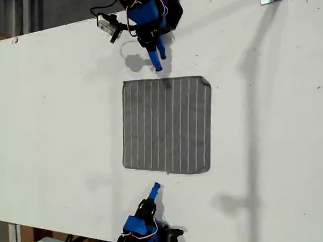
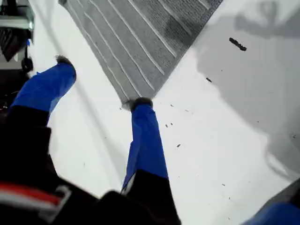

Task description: Grasp corners of a square towel and fold twice.

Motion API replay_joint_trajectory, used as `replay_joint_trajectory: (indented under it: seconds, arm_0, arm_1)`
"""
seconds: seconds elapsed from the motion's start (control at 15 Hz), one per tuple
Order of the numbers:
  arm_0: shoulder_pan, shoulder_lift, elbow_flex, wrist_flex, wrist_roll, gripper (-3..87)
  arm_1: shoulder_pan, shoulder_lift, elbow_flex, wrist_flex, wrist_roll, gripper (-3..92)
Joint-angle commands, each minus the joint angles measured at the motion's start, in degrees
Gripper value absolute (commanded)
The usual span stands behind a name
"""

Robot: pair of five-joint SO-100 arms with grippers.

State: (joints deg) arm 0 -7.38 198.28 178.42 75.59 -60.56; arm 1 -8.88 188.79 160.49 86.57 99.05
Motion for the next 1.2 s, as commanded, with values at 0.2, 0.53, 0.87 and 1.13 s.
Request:
replay_joint_trajectory:
  seconds: [0.2, 0.53, 0.87, 1.13]
  arm_0:
    - [-24.8, 0.4, -0.2, -0.1, -24.7, 1.6]
    - [-24.6, 0.4, -0.2, -0.1, -25.5, 1.7]
    - [-24.3, 0.4, -0.2, -0.1, -25.3, 1.5]
    - [-23.0, 0.4, -0.2, -0.1, -27.2, 1.0]
  arm_1:
    - [26.7, 0.0, -0.3, 1.1, -1.0, 31.9]
    - [30.0, -0.1, 0.2, 0.5, -4.3, 29.7]
    - [28.6, -0.1, 0.1, 0.9, -3.4, 30.9]
    - [30.6, -0.1, -0.4, 1.1, -6.8, 41.3]
